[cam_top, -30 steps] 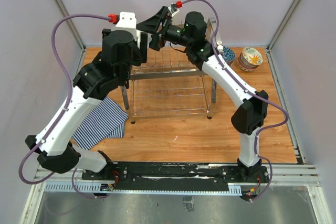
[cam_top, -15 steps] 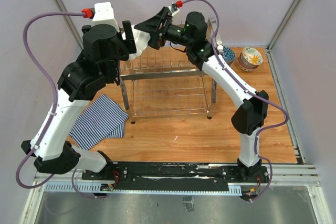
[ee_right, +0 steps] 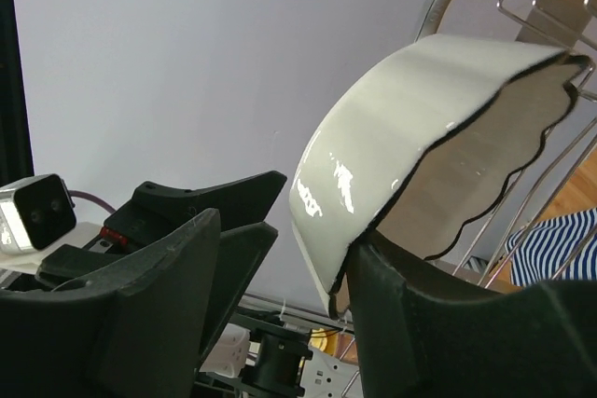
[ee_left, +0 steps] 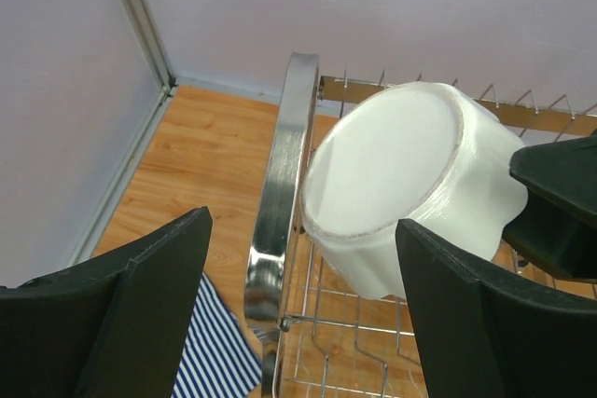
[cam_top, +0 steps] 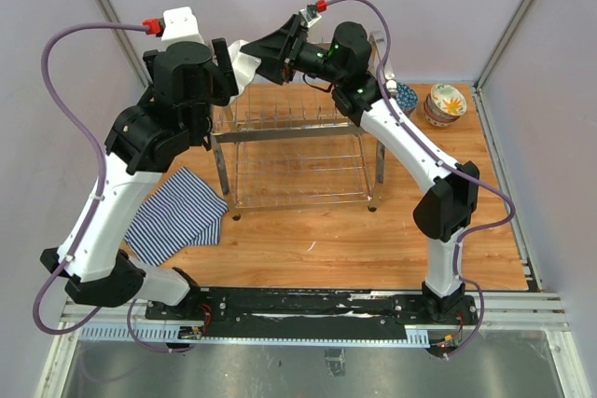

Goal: Unload the bowls from the dish rack
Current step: Pick up the bowl from the dish rack.

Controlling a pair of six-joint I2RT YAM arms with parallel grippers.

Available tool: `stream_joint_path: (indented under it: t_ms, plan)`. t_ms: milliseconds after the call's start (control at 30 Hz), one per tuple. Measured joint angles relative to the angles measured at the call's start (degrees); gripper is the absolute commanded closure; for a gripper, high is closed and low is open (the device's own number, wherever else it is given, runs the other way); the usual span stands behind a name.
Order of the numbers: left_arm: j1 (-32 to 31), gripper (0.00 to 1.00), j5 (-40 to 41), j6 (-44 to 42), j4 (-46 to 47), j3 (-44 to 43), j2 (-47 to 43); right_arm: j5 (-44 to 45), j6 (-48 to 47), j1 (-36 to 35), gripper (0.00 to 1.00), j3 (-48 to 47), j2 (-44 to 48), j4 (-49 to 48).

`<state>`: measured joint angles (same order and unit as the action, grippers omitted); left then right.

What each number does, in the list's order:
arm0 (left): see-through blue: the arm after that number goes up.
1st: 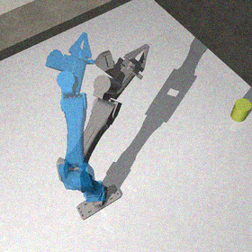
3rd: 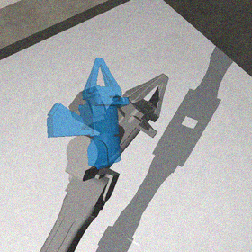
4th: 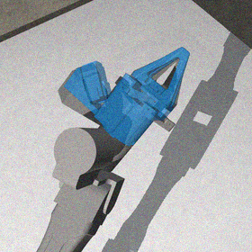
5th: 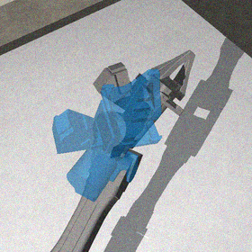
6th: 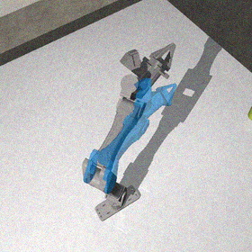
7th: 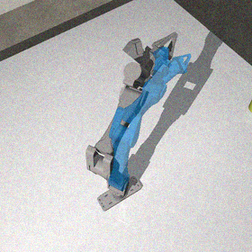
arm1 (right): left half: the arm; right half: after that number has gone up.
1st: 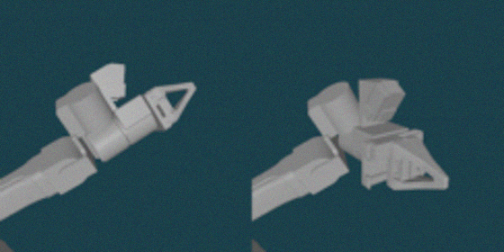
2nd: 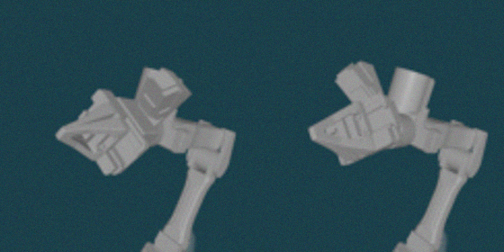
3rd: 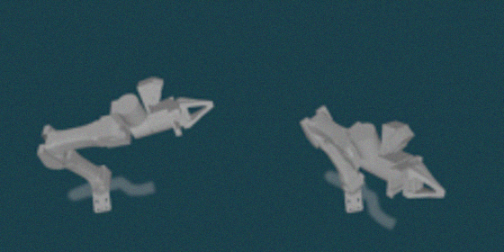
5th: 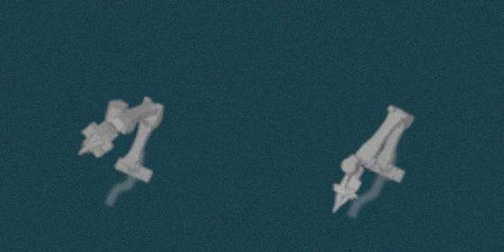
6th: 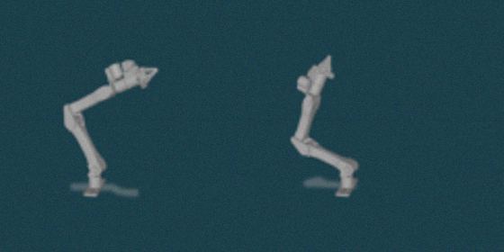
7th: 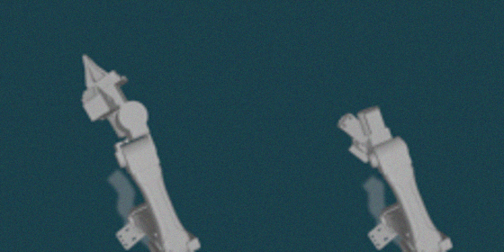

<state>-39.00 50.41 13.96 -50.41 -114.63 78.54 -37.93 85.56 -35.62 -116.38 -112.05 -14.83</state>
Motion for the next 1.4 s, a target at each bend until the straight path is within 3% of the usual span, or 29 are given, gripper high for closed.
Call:
stream_joint_path:
  t_ms: [100,900,1233,1400]
  plan:
    - [0.9,0.16,0.3,1.1,-1.1,0.0,0.4,0.0,0.3,0.0,0.50,0.0,0.0,-1.0]
    - [3.7,0.16,0.8,3.0,-2.4,0.4,0.5,-0.7,1.2,0.0,0.53,-3.0,-1.9,0.0]
    - [4.5,0.15,0.8,2.8,-2.2,1.8,0.5,-1.2,0.9,0.0,0.63,-5.6,-3.5,2.8]
    - [4.7,0.15,0.8,2.8,-2.0,1.8,0.5,-1.4,0.8,0.0,0.63,-5.9,-3.8,3.5]
